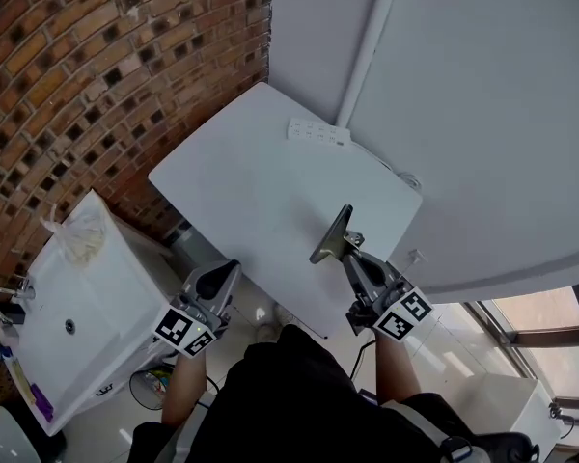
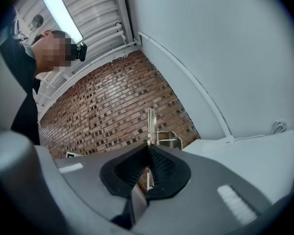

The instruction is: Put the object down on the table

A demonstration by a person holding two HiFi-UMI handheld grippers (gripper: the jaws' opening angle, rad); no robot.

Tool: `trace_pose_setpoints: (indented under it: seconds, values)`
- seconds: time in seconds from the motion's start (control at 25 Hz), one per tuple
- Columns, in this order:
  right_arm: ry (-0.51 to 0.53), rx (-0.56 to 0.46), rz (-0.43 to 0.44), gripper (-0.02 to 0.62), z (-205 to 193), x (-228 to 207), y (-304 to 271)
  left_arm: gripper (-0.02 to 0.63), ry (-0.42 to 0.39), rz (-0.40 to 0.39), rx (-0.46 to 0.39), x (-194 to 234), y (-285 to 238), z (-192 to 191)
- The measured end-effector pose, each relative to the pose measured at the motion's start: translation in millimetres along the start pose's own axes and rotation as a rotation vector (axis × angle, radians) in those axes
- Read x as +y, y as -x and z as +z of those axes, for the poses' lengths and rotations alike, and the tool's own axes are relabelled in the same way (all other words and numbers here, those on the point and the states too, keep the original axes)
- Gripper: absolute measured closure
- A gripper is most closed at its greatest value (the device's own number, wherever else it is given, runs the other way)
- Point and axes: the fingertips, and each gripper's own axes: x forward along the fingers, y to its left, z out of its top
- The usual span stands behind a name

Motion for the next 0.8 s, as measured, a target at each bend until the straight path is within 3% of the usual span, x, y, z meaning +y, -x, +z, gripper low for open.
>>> trace_pose_setpoints:
  seconds: [0.56, 0.8]
  values:
    - [0.008, 0.025, -0.003, 0.586, 22, -42, -37, 0.607, -0.031, -0.069, 0.016, 9, -63, 4]
    - [-0.030, 0.054, -0.039, 0.586, 8, -58, -32, 0.607, -0.006, -0.093, 0.058, 10, -77, -13]
